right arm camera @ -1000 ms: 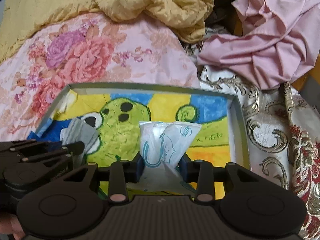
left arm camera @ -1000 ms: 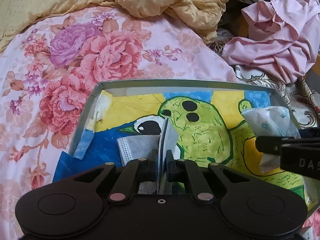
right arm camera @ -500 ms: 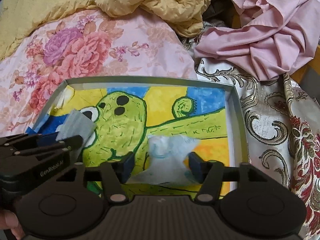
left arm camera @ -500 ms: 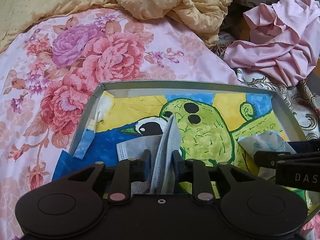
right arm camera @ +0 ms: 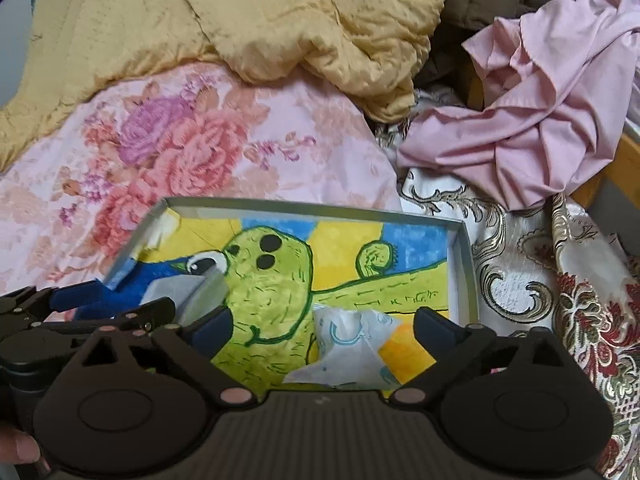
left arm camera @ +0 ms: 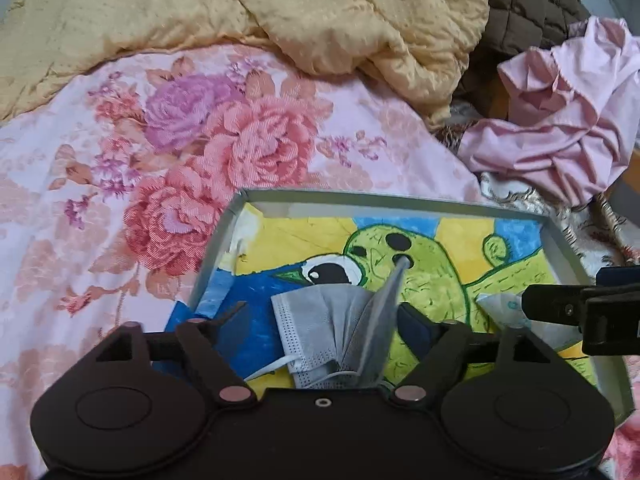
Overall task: Organize soft objects
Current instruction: 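Lower both grippers into the tray and open them, releasing mask and packet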
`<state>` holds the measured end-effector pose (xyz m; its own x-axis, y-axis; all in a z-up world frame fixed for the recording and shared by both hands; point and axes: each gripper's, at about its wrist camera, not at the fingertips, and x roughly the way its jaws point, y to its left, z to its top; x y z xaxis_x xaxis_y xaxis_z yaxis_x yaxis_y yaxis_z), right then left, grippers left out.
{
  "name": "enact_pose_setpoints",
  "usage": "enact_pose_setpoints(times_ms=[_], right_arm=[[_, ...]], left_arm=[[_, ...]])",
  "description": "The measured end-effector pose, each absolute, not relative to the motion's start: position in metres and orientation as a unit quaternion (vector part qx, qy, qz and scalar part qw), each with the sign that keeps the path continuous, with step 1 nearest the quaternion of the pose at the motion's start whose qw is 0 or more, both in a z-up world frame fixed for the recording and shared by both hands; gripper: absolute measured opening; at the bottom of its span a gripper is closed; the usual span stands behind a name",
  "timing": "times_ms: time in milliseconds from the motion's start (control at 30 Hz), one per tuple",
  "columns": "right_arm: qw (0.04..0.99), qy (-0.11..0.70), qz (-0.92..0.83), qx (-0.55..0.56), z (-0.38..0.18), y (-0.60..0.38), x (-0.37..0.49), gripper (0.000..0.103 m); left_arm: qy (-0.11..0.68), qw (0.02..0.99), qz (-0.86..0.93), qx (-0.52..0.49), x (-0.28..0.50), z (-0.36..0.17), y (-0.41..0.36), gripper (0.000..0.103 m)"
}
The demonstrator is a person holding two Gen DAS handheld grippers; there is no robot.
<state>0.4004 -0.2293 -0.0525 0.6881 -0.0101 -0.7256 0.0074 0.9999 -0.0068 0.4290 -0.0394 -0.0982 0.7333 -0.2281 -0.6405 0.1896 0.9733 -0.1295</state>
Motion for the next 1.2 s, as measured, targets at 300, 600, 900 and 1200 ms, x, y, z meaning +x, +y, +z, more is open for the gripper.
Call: enact_pose_setpoints(times_ms=[300,600,900,1200], right_arm=[[0.934,0.356,0.004,0.011,-0.017,-0.229,0.359,0.102],[0.948,0.316,0.017,0.021,0.02,-0.23,0.305,0.102],[0.957,0.289,0.022,0.03,0.045,-0.237,0.245,0.102],[0.962,0.269,0.031,0.035,0.063,-0.242,0.182,0.102]], left_arm=[[0.305,0.945,-0.107,-0.04,0.392,-0.061,-0.025,0.102],[0.264,0.956,-0.122,-0.026,0.325,-0.025,-0.01,0.102],[0.241,0.961,-0.13,-0.03,0.254,0.003,-0.009,0.102],[0.217,0.966,-0.144,-0.002,0.185,0.019,-0.019,0.102]])
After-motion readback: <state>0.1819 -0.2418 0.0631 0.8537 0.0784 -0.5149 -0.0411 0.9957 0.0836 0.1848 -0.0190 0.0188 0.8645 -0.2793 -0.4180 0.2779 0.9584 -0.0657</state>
